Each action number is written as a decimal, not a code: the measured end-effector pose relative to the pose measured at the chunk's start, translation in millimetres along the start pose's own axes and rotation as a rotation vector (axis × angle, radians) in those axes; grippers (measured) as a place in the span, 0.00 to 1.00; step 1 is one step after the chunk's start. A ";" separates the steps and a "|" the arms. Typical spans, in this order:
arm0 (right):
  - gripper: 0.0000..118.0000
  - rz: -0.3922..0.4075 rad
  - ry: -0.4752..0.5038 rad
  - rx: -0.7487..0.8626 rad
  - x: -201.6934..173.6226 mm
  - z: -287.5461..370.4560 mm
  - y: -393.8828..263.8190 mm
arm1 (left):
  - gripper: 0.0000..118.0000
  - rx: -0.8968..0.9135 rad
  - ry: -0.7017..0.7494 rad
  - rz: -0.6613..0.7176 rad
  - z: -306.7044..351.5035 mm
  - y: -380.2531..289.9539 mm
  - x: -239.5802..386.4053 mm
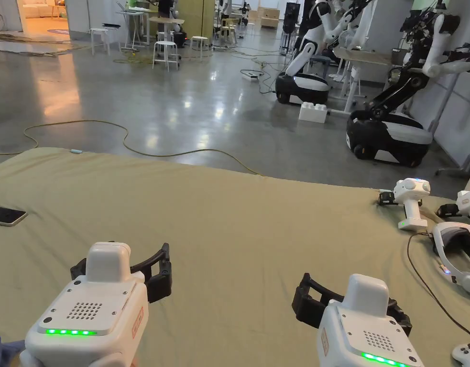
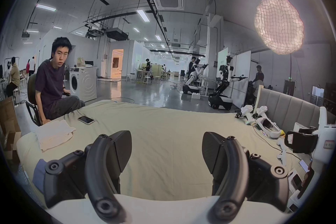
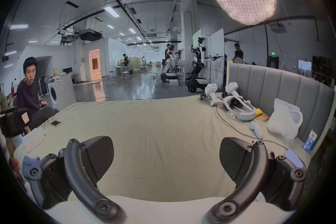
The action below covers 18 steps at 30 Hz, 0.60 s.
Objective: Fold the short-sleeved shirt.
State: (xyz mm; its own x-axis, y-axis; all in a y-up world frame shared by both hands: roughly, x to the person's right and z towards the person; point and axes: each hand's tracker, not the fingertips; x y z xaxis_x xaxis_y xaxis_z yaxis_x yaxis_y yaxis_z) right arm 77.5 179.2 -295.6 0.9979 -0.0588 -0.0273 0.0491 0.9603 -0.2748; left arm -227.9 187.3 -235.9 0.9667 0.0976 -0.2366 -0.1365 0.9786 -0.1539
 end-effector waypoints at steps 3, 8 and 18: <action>0.98 -0.030 -0.014 -0.018 -1.2 -0.7 4.7 | 0.73 0.001 -0.017 0.002 1.5 0.4 -0.7; 0.98 -0.062 0.065 -0.001 -1.8 3.7 10.3 | 0.74 -0.021 -0.046 -0.005 0.3 2.5 -0.9; 0.98 -0.040 0.023 -0.082 -12.9 -2.6 23.1 | 0.79 -0.004 -0.042 0.048 4.5 4.3 -6.6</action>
State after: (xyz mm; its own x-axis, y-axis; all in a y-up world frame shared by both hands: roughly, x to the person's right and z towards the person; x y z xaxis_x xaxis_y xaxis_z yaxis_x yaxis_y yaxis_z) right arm 65.6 201.4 -304.1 0.9939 -0.1043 -0.0367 0.0847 0.9316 -0.3535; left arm -234.0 191.7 -230.7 0.9673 0.1521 -0.2030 -0.1838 0.9718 -0.1476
